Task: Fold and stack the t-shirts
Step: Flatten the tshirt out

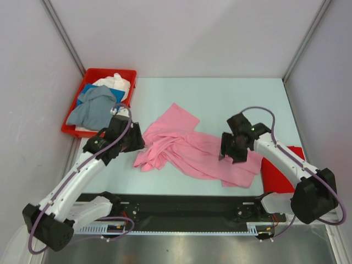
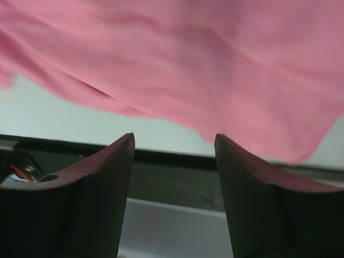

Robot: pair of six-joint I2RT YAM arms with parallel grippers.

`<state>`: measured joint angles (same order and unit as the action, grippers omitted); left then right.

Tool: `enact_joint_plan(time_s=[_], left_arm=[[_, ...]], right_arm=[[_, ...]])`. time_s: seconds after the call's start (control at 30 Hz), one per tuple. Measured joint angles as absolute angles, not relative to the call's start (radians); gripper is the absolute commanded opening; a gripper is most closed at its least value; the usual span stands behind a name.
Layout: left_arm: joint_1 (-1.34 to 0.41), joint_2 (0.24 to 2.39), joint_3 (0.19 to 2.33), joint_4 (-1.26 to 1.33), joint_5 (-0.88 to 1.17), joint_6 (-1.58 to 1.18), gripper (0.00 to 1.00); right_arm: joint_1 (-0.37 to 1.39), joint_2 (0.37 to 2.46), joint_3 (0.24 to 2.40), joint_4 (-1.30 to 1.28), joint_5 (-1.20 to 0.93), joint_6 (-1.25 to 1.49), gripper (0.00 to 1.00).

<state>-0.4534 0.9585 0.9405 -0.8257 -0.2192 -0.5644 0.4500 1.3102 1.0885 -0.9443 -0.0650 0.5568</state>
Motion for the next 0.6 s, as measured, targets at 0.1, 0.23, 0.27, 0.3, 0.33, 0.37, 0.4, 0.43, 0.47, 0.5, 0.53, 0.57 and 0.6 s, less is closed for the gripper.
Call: enact_joint_plan(time_s=[0.1,0.23,0.27,0.3,0.33,0.37,0.4,0.43,0.47,0.5,0.53,0.57,0.6], left_arm=[[-0.474,1.06,0.966,-0.77,-0.118,-0.54,0.59],[-0.515,1.312,1.052,-0.701,0.002,-0.523,0.45],[-0.522,1.398,1.085,-0.701,0.029,-0.519,0.38],[-0.525,1.456,1.11,-0.696,0.041,-0.515,0.37],[-0.527,1.533,1.141,-0.698,0.05,-0.508,0.37],[-0.527,1.602,1.175,-0.705,0.058,-0.504,0.38],[-0.527,1.654,1.198,-0.705,0.06,-0.498,0.37],[-0.527,1.712,1.227,-0.71,0.059,-0.492,0.38],[-0.527,1.76,1.255,-0.72,0.057,-0.487,0.38],[-0.527,1.792,1.277,-0.726,0.056,-0.484,0.38],[-0.522,1.835,1.314,-0.738,0.053,-0.476,0.38],[-0.52,1.865,1.344,-0.748,0.052,-0.469,0.39],[-0.516,1.887,1.369,-0.751,0.051,-0.464,0.4]], right_arm=[[0.453,1.296,0.921,-0.944,-0.038,0.621,0.66],[0.456,1.33,0.88,-0.923,0.001,0.696,0.66],[0.46,1.339,0.88,-0.905,0.01,0.714,0.65],[0.463,1.351,0.88,-0.889,0.021,0.729,0.65],[0.466,1.367,0.88,-0.87,0.03,0.74,0.65],[0.468,1.393,0.879,-0.846,0.04,0.752,0.65],[0.47,1.414,0.879,-0.829,0.044,0.758,0.65],[0.471,1.447,0.879,-0.809,0.049,0.764,0.65],[0.474,1.481,0.88,-0.789,0.055,0.768,0.65],[0.475,1.511,0.881,-0.775,0.06,0.77,0.65],[0.476,1.55,0.883,-0.76,0.067,0.771,0.65],[0.476,1.591,0.902,-0.767,0.074,0.769,0.65],[0.476,1.613,0.924,-0.775,0.077,0.767,0.65]])
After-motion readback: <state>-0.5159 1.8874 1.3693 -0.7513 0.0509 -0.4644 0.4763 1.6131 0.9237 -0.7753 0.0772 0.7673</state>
